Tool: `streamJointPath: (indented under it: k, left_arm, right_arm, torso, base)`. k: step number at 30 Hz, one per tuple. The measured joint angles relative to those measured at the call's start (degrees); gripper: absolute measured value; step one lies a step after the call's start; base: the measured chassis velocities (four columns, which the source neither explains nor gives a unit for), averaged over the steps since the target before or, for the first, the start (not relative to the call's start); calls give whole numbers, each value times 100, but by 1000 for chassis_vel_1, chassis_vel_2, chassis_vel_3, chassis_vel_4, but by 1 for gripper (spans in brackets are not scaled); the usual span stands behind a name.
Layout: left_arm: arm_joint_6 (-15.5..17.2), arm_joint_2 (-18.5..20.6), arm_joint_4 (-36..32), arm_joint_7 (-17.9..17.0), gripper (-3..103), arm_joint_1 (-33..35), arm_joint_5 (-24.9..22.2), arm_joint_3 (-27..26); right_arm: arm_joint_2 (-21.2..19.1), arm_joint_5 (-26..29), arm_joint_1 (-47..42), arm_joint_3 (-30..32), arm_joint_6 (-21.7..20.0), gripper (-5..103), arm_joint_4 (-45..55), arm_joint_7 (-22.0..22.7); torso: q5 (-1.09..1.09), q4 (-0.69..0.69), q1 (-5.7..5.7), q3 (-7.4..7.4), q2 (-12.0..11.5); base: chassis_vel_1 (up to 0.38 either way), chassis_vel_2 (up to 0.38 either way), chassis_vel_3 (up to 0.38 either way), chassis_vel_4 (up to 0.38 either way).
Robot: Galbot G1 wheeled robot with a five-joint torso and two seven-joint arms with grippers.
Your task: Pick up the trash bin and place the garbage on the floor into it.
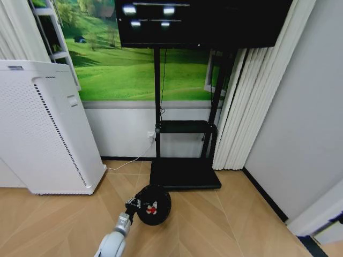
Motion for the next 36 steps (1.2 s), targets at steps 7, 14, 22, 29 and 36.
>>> streamJointPath:
  k: [7,14,22,29,36]
  left_arm:
    - [-7,-4,25,0,7,2,0,-8]
    - [-22,-4,36,0,7,3,0,-21]
    - [-53,-3,44,2,7,31,3,-28]
    - [-60,-2,49,2,7,28,5,-24]
    - [-70,-68,68,0,7,-6,26,55]
  right_arm:
    - [1,19,93,-60,6,82,-45,-1]
    - [-3,24,111,-72,14,55,-75,-14]
    - [25,20,103,-66,35,35,-87,3]
    - [2,35,21,-39,35,29,52,49]
    - [-55,55,-178,179,35,26,541,156]
  torso:
    - [0,1,0,0,0]
    - [4,1,0,0,0]
    - [-4,0,0,0,0]
    - [6,-1,0,0,0]
    - [10,1,0,0,-1]
  base:
    - [0,0,0,0]
    - [0,0,0,0]
    - [0,0,0,0]
    - [0,0,0,0]
    - [0,0,0,0]
